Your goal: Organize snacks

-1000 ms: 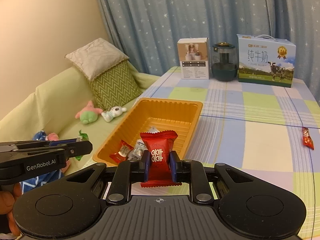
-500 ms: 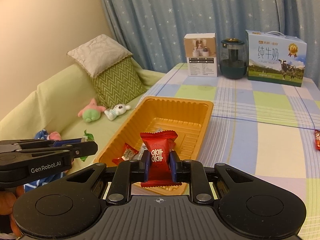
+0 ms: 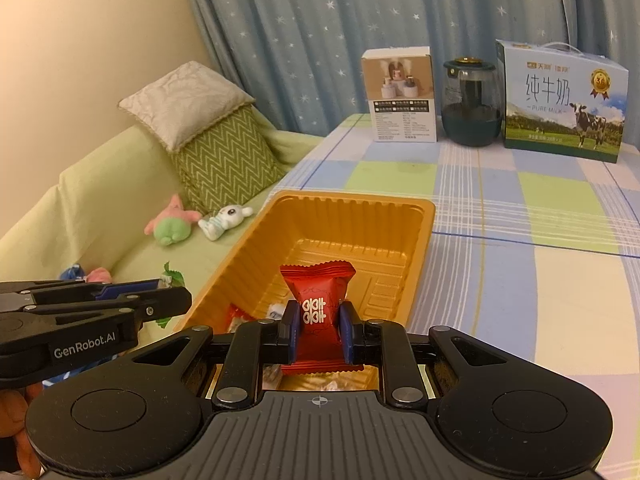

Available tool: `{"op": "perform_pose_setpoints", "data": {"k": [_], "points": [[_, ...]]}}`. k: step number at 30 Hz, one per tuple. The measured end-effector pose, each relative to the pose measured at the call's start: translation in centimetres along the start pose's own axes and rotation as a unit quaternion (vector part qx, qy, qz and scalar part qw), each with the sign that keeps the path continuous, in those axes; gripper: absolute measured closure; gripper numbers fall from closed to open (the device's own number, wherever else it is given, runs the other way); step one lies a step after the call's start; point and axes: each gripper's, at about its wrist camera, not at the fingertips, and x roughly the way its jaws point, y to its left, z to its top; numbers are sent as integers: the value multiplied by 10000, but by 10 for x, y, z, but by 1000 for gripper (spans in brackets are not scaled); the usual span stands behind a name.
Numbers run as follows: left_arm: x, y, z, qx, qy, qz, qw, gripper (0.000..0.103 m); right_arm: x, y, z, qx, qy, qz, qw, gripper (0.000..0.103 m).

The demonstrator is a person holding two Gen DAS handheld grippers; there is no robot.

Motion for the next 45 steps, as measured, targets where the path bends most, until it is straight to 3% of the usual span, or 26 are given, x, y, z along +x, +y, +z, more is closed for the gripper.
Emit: {"op": "perform_pose_setpoints", "data": {"k": [15, 17, 32, 36, 38, 40, 45], "points": [[59, -1, 12, 270, 253, -118, 9992, 83, 29, -18, 14, 213, -50, -60, 9997, 82], [65, 1, 14, 283, 244, -28, 9993, 61, 32, -20, 14, 258, -41, -71, 9996, 82], [43, 19, 9, 230, 134, 227, 9994, 57, 34, -22, 12, 513, -15, 97, 9986, 82], [37, 21, 5, 185, 72, 268, 9994, 48, 36, -25, 16, 791, -4, 299, 9964, 81], [34, 21, 4, 169, 53, 289, 9994, 42, 33, -27, 18, 915, -69, 293, 9954, 76], [31, 22, 2, 143, 46, 310, 9994, 40, 27, -28, 19, 943, -157, 222, 9952, 60], [19, 19, -2, 57, -22, 319, 9995, 33, 14, -31, 14, 884, -119, 34, 9960, 60]]}}
